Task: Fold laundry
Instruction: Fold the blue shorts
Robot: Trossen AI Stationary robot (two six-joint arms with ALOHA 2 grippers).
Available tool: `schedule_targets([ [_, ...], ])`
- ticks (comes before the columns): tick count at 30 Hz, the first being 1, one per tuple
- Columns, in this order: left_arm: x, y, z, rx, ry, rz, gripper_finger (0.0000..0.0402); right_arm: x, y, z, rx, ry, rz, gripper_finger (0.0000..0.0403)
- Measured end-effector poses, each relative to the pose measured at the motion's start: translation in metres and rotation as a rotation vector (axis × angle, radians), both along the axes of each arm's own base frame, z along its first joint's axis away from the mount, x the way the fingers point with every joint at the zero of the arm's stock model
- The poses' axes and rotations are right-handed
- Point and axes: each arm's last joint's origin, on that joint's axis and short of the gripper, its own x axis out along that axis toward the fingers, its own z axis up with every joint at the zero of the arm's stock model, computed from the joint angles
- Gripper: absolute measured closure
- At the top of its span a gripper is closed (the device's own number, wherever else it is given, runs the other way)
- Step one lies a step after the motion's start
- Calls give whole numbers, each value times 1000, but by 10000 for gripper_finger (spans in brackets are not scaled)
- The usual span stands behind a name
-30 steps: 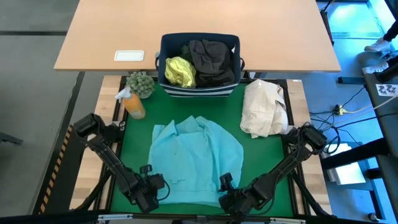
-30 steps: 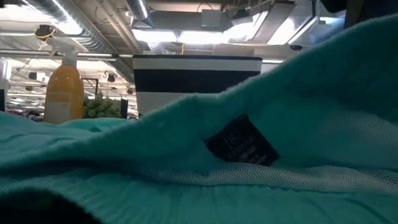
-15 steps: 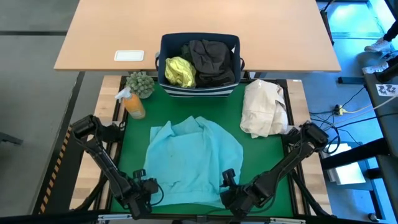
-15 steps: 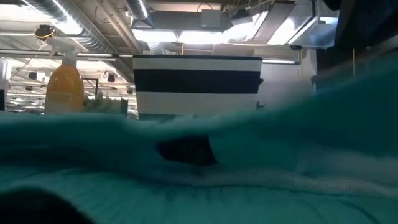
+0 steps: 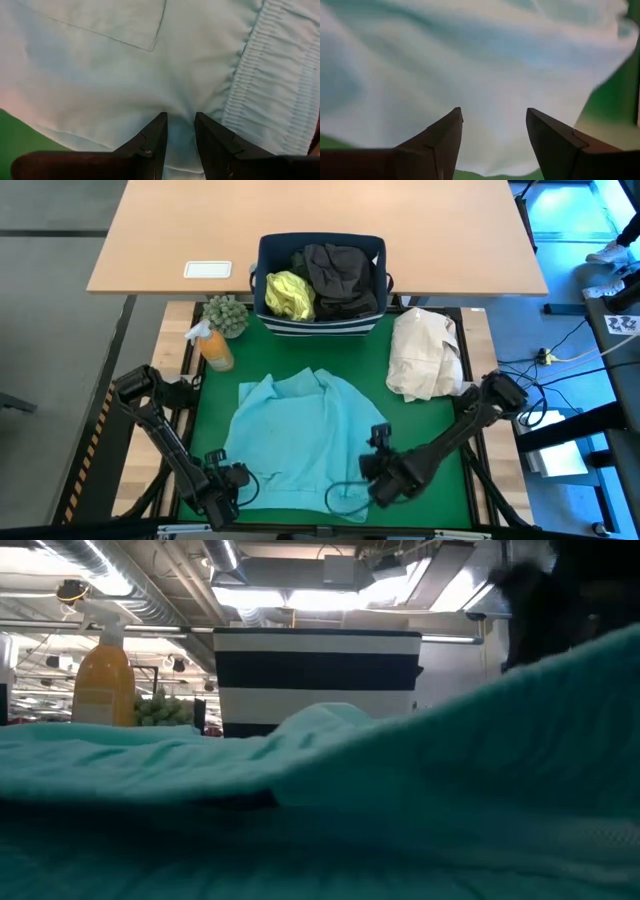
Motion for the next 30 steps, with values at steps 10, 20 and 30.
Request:
schedule_targets([
  [10, -5, 1, 0, 30, 25, -7, 308, 0, -54, -57, 139, 59, -121, 225],
  [20, -14, 14, 2, 153, 105, 125, 308, -17, -64, -33, 166, 88, -135, 304],
  [30, -12, 13, 6, 174, 67, 161, 308, -25, -67, 3, 274, 3, -148, 363],
])
